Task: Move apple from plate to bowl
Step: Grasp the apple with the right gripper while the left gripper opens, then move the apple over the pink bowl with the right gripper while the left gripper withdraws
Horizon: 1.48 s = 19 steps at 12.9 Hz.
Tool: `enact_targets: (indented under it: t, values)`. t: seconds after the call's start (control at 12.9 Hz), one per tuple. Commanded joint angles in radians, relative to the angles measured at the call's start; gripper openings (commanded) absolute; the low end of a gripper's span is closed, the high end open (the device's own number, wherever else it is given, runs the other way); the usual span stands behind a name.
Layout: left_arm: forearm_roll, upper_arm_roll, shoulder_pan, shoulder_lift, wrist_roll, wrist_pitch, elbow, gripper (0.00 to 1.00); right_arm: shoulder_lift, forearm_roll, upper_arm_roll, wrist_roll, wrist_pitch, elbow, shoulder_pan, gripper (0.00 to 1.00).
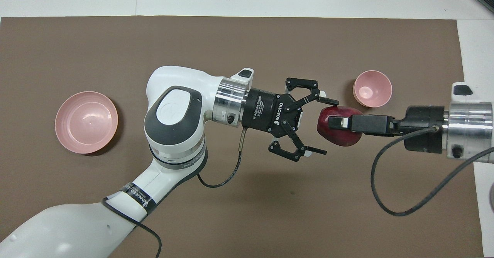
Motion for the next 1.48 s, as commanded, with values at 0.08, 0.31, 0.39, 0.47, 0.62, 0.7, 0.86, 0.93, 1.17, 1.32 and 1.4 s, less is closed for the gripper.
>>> enact_targets:
  t: [0.08,0.31,0.39,0.47,0.62,0.7,0.86,0.93,1.17,1.32,1.4]
  values:
    - [0.177,0.016,0.001,-0.029,0.003,0.033,-0.031,1.0,-0.001,-0.079,0.003,-0.015,0.04,-0.001,-0.039,0.17]
    - [0.353,0.016,0.01,-0.024,0.015,0.059,-0.032,1.0,0.008,-0.151,0.003,0.012,0.1,-0.001,-0.042,0.14]
    - [0.406,0.016,0.008,-0.023,0.017,0.098,-0.032,1.0,0.011,-0.17,0.003,0.015,0.103,0.002,-0.053,0.11]
    - [0.459,0.016,0.005,-0.021,0.018,0.149,-0.04,1.0,0.02,-0.194,0.003,0.017,0.112,0.009,-0.067,0.11]
    - [0.603,0.016,-0.007,-0.021,0.018,0.209,-0.05,1.0,0.043,-0.283,0.002,0.057,0.134,0.032,-0.073,0.09]
    - [0.669,0.016,-0.008,-0.021,0.02,0.214,-0.049,1.0,0.055,-0.353,0.003,0.075,0.154,0.044,-0.073,0.09]
    - [0.743,0.016,0.005,-0.019,0.02,0.212,-0.057,1.0,0.072,-0.505,0.003,0.117,0.178,0.061,-0.072,0.09]
    - [0.759,0.016,0.016,-0.019,0.02,0.211,-0.058,1.0,0.075,-0.576,0.003,0.132,0.183,0.061,-0.072,0.09]
    - [0.837,0.016,0.068,-0.019,0.023,0.199,-0.07,1.0,0.116,-0.737,0.003,0.135,0.195,0.068,-0.085,0.09]
    - [0.932,0.016,0.076,-0.018,0.056,0.2,-0.069,1.0,0.173,-0.876,0.003,0.15,0.223,0.11,-0.085,0.09]
    - [0.973,0.016,0.082,-0.016,0.102,0.2,-0.07,1.0,0.195,-0.945,0.005,0.16,0.221,0.139,-0.085,0.07]
